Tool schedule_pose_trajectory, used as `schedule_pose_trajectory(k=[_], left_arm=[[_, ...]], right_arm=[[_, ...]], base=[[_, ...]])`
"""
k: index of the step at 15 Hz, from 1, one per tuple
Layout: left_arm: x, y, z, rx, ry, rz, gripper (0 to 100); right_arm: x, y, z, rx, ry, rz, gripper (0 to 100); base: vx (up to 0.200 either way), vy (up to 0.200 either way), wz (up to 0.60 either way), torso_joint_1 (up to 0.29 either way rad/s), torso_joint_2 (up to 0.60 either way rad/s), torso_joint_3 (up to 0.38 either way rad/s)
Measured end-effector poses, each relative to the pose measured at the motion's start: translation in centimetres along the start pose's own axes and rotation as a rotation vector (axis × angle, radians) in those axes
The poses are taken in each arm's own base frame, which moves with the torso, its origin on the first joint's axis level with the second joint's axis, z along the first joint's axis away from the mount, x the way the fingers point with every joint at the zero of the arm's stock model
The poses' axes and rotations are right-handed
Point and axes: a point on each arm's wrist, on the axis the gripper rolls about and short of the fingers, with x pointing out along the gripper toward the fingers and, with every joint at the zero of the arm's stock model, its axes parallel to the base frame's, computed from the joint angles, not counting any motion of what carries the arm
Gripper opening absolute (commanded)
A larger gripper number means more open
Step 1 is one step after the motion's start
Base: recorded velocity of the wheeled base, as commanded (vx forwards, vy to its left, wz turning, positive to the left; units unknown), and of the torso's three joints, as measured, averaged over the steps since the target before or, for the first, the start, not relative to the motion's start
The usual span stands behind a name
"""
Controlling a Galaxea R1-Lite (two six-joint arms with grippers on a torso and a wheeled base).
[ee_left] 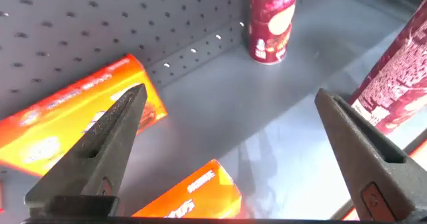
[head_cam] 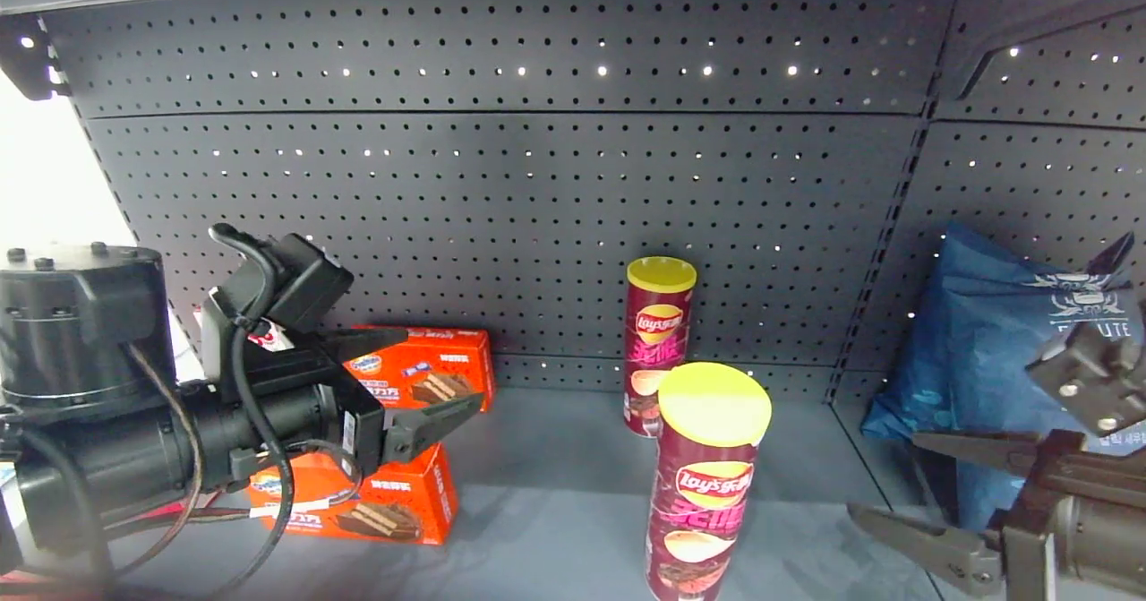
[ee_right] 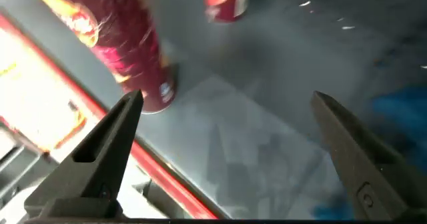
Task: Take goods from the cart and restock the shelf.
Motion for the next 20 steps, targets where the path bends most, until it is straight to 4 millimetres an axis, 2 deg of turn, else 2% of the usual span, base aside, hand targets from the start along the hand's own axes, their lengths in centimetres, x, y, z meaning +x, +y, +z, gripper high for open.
schedule_pose_trajectory(k=[5, 8, 13, 20], left_arm=[[-0.6, 0.0, 0.6, 0.014, -0.048, 0.013, 100], [-0.5, 0.1, 0.8, 0.015, -0.055, 0.015, 100], [-0.1, 0.2, 0.8, 0.013, -0.048, 0.014, 100], [-0.1, 0.2, 0.8, 0.013, -0.047, 0.013, 100]], right_arm=[[3.7, 0.3, -0.8, -0.022, 0.061, -0.04, 100], [5.7, 0.4, -2.2, -0.031, 0.114, -0.053, 100], [7.0, 1.0, -3.7, -0.049, 0.203, -0.03, 100], [9.3, 1.8, -2.9, -0.068, 0.219, -0.002, 100]], base=[[0.0, 0.0, 0.0, 0.0, 0.0, 0.0], [0.0, 0.0, 0.0, 0.0, 0.0, 0.0], [0.0, 0.0, 0.0, 0.0, 0.0, 0.0], [0.0, 0.0, 0.0, 0.0, 0.0, 0.0]])
